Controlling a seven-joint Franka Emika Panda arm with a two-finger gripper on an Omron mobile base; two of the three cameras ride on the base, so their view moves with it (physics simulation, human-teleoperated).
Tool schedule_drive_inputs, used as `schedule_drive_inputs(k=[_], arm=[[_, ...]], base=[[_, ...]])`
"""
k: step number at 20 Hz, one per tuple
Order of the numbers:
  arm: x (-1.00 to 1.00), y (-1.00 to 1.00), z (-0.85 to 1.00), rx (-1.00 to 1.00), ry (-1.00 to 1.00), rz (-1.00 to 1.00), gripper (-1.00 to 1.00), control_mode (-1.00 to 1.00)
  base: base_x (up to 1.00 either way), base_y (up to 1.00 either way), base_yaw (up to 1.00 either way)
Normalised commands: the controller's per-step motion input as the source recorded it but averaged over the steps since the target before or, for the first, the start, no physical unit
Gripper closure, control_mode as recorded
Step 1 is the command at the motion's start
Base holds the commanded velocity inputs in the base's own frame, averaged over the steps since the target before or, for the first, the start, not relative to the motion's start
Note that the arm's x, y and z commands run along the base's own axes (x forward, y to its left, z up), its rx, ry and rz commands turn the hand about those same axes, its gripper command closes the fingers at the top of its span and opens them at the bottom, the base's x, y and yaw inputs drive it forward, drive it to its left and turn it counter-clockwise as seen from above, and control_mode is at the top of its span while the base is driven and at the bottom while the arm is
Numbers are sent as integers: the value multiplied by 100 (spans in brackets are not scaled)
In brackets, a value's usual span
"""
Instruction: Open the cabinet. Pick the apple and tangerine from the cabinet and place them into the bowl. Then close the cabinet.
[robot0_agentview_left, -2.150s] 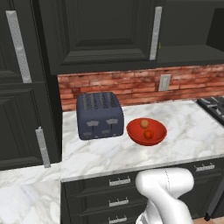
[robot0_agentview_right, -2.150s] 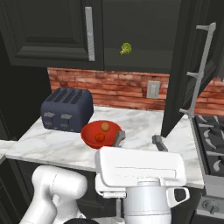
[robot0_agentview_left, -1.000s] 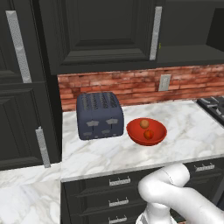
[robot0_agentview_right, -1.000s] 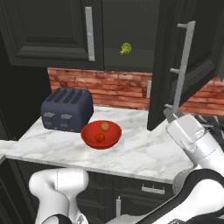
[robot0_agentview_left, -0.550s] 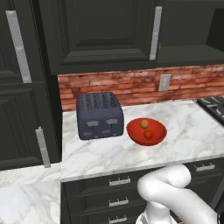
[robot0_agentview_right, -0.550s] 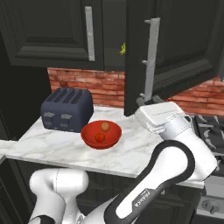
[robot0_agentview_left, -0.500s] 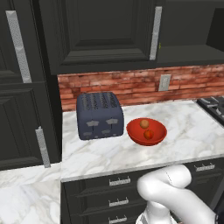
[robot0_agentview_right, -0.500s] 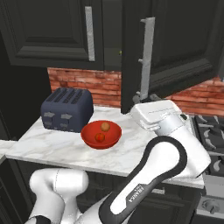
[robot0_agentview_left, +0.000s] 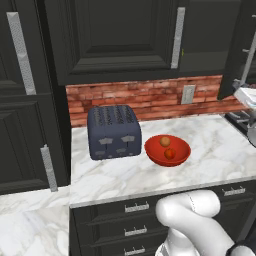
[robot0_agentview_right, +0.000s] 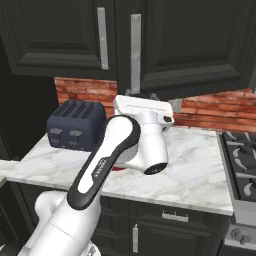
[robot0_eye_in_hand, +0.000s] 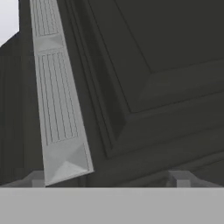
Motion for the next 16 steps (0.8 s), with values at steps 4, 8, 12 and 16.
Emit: schedule_drive_inputs(k=[4, 8, 12, 16], arm=[[100, 46, 16, 5, 3, -39, -100, -100], [100, 38, 10, 8, 11, -35, -100, -100], [100, 26, 1, 10, 12, -32, -100, -100], [100, 23, 0, 17, 17, -24, -100, -100]], base=[[0, 0, 0], [0, 0, 0], [0, 0, 0], [0, 0, 0]])
